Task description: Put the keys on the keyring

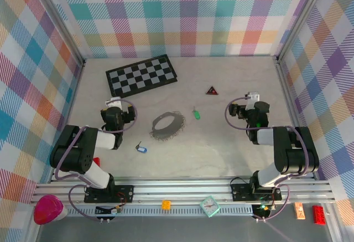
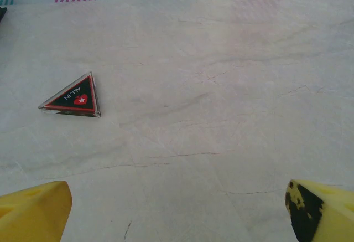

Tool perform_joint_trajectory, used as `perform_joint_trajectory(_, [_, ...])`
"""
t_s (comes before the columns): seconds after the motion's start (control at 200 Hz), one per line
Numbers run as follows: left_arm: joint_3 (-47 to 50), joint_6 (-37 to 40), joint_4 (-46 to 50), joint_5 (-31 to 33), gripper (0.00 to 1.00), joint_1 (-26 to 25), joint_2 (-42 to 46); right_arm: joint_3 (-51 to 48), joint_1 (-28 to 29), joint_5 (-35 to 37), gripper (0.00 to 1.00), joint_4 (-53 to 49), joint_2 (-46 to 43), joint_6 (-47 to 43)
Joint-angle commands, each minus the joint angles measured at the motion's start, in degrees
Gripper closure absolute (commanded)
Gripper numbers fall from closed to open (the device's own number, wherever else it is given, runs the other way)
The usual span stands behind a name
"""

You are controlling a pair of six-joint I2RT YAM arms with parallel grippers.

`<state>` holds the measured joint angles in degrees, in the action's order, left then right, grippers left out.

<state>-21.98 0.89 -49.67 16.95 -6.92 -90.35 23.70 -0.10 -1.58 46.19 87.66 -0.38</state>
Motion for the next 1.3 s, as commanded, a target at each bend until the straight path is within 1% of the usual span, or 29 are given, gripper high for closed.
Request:
perform_joint_trajectory(0.0, [-0.7, -0.7, -1.5, -0.4, 0.00, 0.9, 0.0, 0.2, 0.0, -0.5, 0.01, 0.5, 0.2, 1.0])
perform_joint_trajectory(0.825, [-0.6, -0.7, -1.6, -0.4, 0.00, 0.9, 0.1, 0.3, 0.0, -0.5, 0.01, 0.4, 0.3, 1.0])
perform_joint_trajectory(0.89, [-0.2, -0.5, -1.8, -0.6, 0.00, 0.9, 0.7, 0.2, 0.1, -0.6, 0.00, 0.4, -0.1, 1.1])
perform_joint_trajectory(0.96, [0.1, -0.8, 0.8, 0.3, 0.00, 0.9, 4.5, 1.5, 0.0, -1.0, 0.02, -4.6, -3.0, 0.8])
perform_joint_trajectory(1.05, [-1.1, -0.9, 10.6, 1.6, 0.00, 0.9, 12.5, 7.3, 0.1, -1.6, 0.00, -21.1, -9.2, 1.7])
perform_joint_trajectory(1.115, [-2.4, -0.9, 16.2, 0.9, 0.00, 0.9, 17.7, 11.0, 0.0, -2.7, 0.01, -28.9, -12.3, 3.6])
perform_joint_trajectory(1.225, [-4.3, -3.3, 22.7, -1.3, 0.00, 0.9, 23.0, 14.5, 0.0, -5.9, 0.02, -36.6, -16.1, 11.2])
perform_joint_trajectory(1.295, [-6.1, -5.8, 27.9, -4.2, 0.00, 0.9, 24.8, 14.7, 0.1, -7.6, 0.07, -39.4, -17.6, 17.4])
